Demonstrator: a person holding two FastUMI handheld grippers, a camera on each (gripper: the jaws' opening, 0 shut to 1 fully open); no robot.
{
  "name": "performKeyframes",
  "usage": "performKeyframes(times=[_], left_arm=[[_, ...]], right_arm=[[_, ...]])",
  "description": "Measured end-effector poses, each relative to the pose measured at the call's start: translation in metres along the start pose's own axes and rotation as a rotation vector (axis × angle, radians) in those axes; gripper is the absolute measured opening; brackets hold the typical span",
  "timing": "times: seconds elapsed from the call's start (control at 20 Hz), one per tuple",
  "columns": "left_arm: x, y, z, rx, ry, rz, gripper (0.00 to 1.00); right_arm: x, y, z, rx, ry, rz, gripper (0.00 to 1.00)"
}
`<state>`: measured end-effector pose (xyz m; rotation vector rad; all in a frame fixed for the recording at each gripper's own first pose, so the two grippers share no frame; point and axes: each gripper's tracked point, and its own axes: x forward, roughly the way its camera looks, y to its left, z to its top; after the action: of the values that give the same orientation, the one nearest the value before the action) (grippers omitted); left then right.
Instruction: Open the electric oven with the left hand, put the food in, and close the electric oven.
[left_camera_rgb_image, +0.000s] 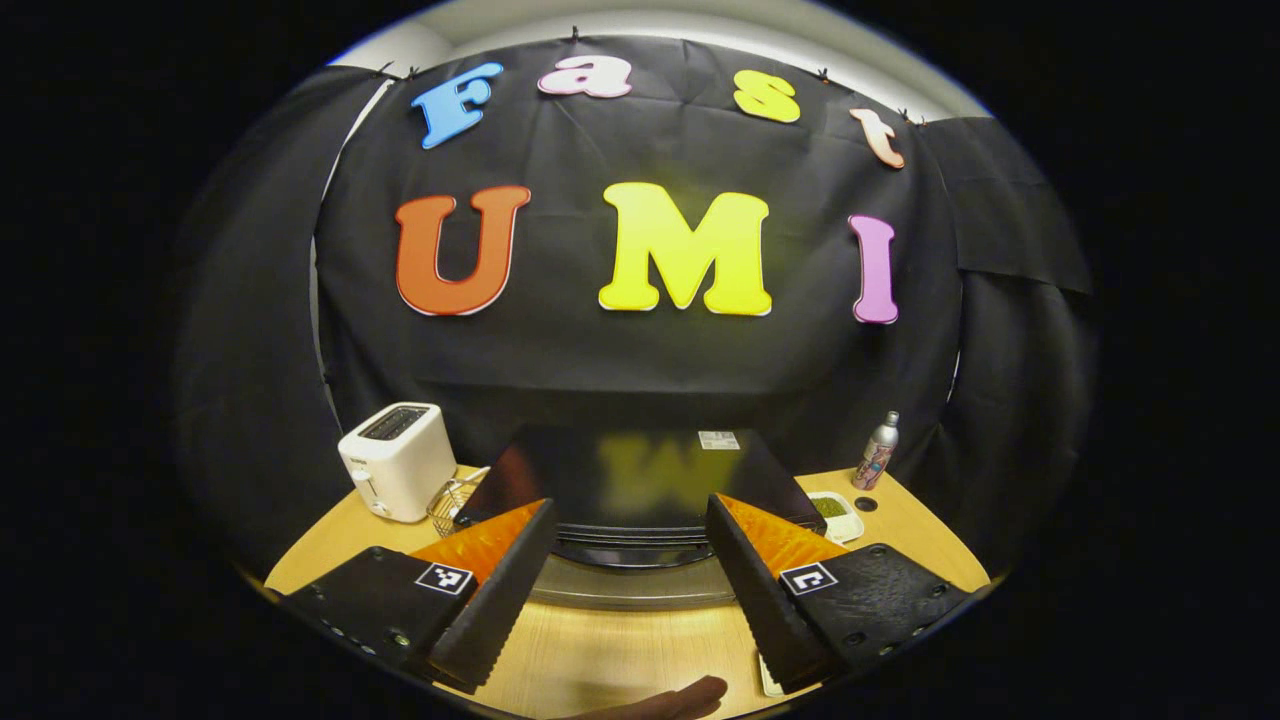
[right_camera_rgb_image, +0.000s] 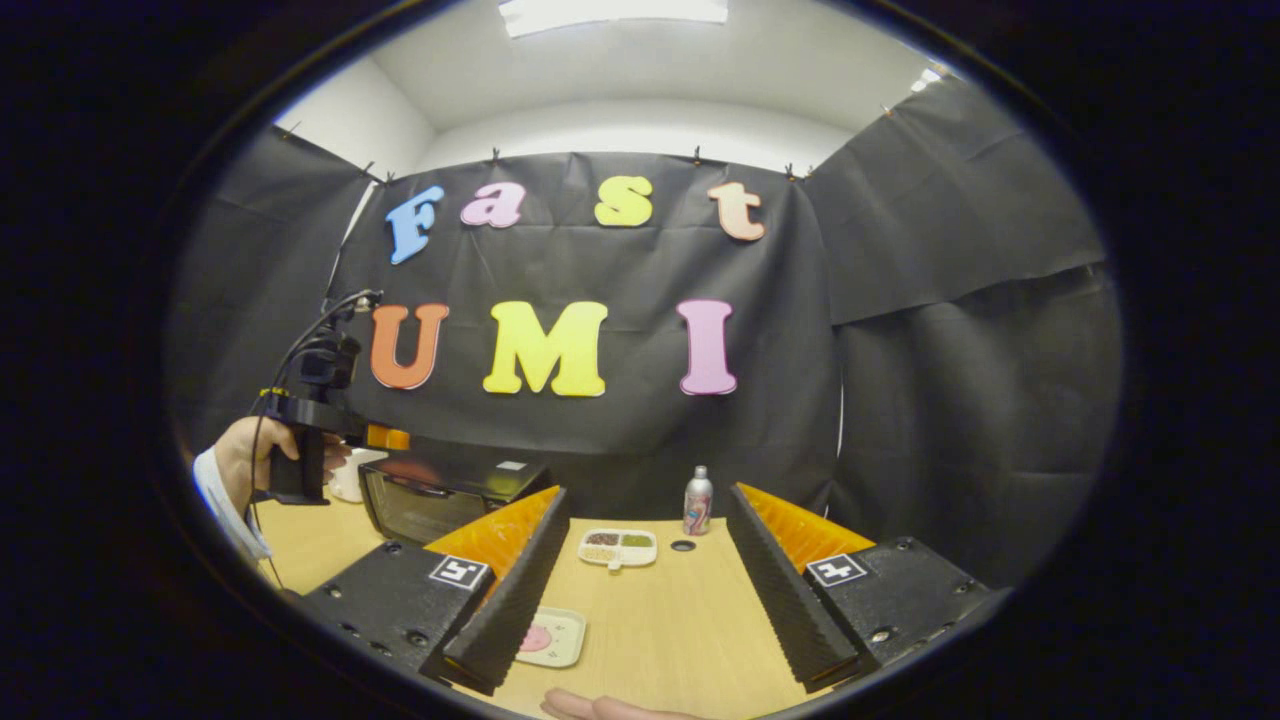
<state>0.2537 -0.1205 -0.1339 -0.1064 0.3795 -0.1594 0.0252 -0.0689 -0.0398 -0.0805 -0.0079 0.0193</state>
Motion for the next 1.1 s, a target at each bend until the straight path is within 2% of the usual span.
performKeyframes(times=[0.25, 0.4, 0.45, 0.55, 0.6, 0.65, 0.7, 0.75, 1.1], left_arm=[[0.038, -0.005, -0.033, 0.027, 0.119, -0.007, 0.95], [0.048, -0.002, -0.054, 0.055, 0.202, 0.016, 0.95], [0.05, -0.005, -0.044, 0.058, 0.164, 0.003, 0.95], [0.052, -0.008, -0.054, 0.064, 0.199, -0.013, 0.94], [0.051, -0.008, -0.046, 0.075, 0.169, -0.018, 0.96], [0.052, -0.009, -0.054, 0.07, 0.191, -0.019, 0.85], [0.05, -0.009, -0.052, 0.064, 0.178, -0.02, 0.95], [0.05, -0.008, -0.055, 0.062, 0.188, -0.018, 0.97], [0.021, -0.009, -0.068, 0.065, 0.164, -0.023, 0.96]], right_arm=[[-0.003, -0.018, -0.006, 0.022, 0.0, -0.028, 0.95], [-0.005, -0.03, -0.005, 0.041, 0.008, -0.058, 0.96], [-0.006, -0.031, -0.004, 0.047, 0.007, -0.06, 0.96], [-0.009, -0.036, -0.001, 0.048, 0.002, -0.069, 0.96], [-0.011, -0.037, 0.001, 0.047, -0.001, -0.075, 0.96], [-0.013, -0.037, 0.002, 0.046, -0.001, -0.079, 0.96], [-0.016, -0.036, 0.004, 0.044, -0.001, -0.079, 0.95], [-0.019, -0.034, 0.006, 0.042, -0.002, -0.078, 0.96], [-0.045, -0.022, 0.021, 0.021, -0.024, -0.085, 0.95]])
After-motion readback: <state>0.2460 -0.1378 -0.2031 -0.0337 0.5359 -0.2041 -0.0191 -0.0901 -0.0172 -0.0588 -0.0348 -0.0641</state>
